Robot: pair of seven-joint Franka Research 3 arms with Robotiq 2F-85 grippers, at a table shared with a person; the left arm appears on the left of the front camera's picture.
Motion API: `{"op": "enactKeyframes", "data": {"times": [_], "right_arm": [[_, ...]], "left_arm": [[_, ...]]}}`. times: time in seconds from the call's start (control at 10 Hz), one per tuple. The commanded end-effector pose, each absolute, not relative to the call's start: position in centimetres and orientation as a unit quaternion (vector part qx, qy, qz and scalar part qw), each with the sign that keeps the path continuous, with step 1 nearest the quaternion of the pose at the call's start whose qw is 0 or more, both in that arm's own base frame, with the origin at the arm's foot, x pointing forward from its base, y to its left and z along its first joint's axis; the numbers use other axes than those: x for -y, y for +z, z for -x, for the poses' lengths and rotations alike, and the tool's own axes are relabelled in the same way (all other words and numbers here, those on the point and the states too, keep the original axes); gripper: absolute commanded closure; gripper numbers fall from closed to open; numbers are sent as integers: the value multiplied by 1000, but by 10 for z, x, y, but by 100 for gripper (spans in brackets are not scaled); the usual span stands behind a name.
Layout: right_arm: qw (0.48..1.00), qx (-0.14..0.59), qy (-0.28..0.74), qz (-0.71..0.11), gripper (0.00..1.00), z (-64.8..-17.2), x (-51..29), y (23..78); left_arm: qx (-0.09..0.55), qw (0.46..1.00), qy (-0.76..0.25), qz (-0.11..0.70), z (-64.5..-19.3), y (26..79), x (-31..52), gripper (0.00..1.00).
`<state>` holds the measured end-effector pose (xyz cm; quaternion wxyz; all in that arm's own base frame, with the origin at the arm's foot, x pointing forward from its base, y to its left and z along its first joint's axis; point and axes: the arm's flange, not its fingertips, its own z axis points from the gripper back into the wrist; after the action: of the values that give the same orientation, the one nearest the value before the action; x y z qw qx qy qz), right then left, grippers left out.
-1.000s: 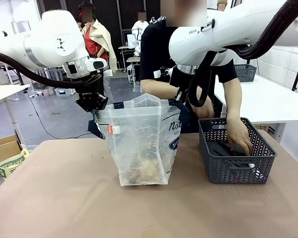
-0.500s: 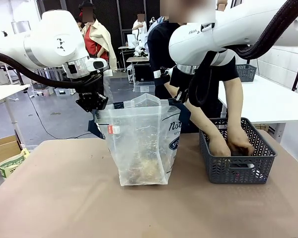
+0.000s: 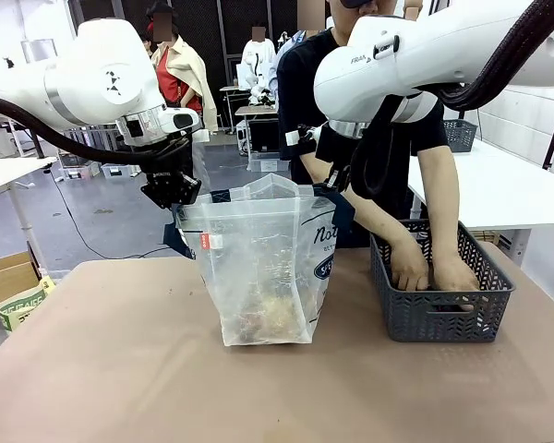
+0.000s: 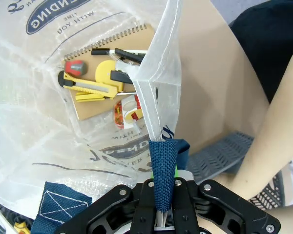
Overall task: Transfer purchased items from the store into the shopping bag.
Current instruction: Move the Reusable shopping bag to the right side of the table.
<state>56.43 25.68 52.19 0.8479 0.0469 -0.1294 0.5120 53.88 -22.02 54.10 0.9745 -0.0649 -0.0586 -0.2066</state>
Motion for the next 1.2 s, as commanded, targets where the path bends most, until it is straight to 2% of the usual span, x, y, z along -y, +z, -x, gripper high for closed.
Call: {"op": "enactKeyframes", "data": {"times": [0.0, 1.1], "right_arm": [[848, 129, 512, -46, 100, -565, -255, 522], [848, 129, 512, -46, 100, -565, -255, 522]], "left_arm": [[63, 976, -201, 61, -540, 543, 219, 100], [63, 976, -201, 61, -540, 543, 219, 100]]}}
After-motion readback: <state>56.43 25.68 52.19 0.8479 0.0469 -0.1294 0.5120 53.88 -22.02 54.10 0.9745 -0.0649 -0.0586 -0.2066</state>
